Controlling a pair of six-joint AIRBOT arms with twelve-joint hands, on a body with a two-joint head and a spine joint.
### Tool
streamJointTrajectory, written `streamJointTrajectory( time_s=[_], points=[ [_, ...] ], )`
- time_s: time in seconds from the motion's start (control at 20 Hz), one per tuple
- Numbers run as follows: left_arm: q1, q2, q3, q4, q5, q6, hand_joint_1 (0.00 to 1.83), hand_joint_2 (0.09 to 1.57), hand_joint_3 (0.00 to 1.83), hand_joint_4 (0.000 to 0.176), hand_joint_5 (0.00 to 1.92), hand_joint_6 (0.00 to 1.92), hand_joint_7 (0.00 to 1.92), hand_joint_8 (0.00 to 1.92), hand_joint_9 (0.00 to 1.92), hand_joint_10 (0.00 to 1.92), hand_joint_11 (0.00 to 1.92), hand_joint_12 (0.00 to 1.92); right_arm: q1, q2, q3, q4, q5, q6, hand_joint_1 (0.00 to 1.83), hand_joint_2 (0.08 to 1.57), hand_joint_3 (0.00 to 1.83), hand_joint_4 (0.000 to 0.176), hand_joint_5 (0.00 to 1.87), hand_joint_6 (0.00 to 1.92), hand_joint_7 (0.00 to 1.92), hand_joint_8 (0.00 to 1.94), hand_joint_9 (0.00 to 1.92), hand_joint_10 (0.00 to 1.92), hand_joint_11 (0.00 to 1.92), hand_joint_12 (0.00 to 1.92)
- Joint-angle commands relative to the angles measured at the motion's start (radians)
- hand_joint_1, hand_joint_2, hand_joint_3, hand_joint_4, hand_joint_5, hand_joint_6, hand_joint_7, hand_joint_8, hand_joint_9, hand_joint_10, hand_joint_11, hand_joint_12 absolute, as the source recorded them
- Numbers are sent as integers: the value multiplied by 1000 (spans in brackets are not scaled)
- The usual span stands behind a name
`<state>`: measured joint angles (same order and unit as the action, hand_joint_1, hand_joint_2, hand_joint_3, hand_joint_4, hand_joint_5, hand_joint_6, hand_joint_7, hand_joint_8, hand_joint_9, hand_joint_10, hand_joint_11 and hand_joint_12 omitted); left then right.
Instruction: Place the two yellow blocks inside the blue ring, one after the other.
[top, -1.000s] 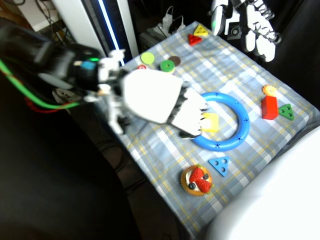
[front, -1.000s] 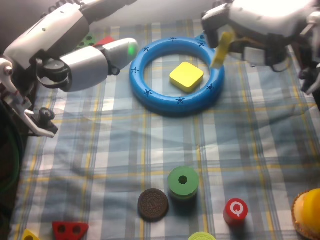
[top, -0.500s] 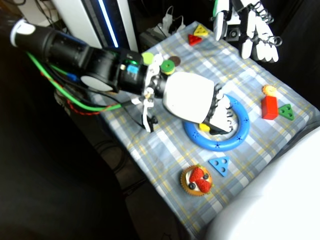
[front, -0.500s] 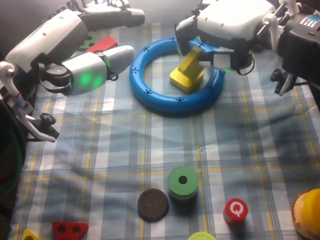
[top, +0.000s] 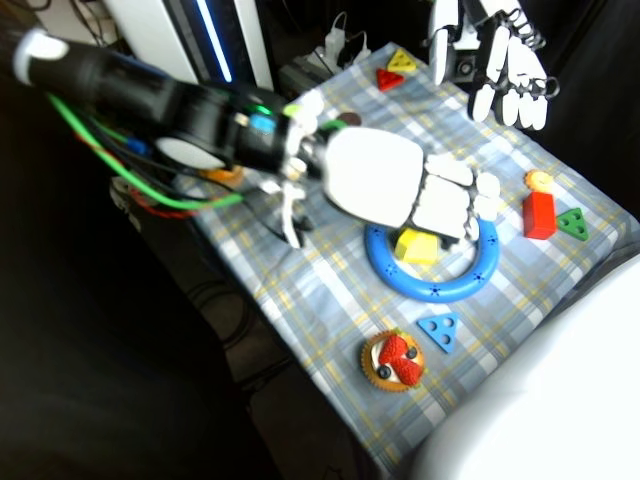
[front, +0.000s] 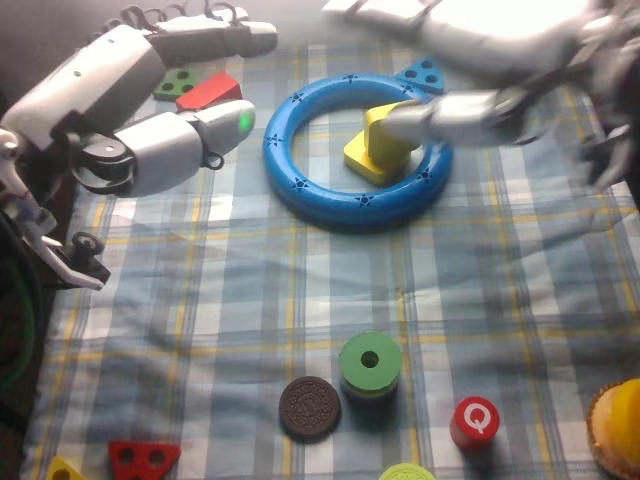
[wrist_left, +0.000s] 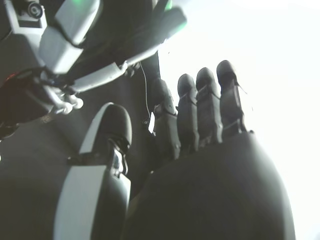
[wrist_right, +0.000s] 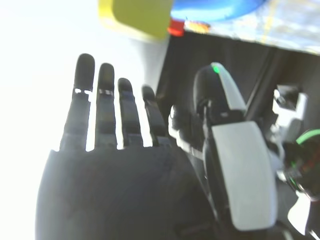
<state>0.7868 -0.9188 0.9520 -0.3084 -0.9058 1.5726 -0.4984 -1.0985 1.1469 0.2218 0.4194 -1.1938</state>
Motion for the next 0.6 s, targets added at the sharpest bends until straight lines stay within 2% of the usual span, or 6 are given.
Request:
streamJointTrajectory(
  time_s=[0.0,0.2,0.3,0.4,0.45,0.55],
  points=[
    [-1,5,-6,16,-143,-11,702,1391,0,0,438,0,237,0,187,0,0,740,-4,26,-24,-10,175,0,433,1302,0,45,0,0,1,0,0,321,0,943],
    [25,17,-11,15,-180,-53,736,1387,0,0,378,1,218,0,157,1,0,678,-84,158,-138,-29,328,20,313,1325,1,67,0,0,0,0,75,208,0,998],
    [41,23,-12,16,-208,-92,744,1383,0,0,255,0,194,0,130,0,0,579,-167,220,-175,-46,448,122,352,1354,1,67,0,0,0,0,40,48,0,557],
    [51,28,-12,20,-229,-120,743,1384,1,3,245,0,189,0,128,0,0,577,-227,265,-209,-45,534,141,358,1355,1,66,0,0,0,0,35,32,0,450],
    [53,28,-11,15,-232,-120,772,1383,0,7,202,0,178,0,152,7,0,669,-262,291,-232,-35,574,142,368,1341,0,41,0,0,0,0,46,23,0,253],
    [60,28,-3,9,-234,-155,779,1389,1,4,181,2,156,2,128,8,0,542,-309,317,-259,-16,637,143,361,1331,0,52,0,0,0,0,47,13,0,164]
  ],
)
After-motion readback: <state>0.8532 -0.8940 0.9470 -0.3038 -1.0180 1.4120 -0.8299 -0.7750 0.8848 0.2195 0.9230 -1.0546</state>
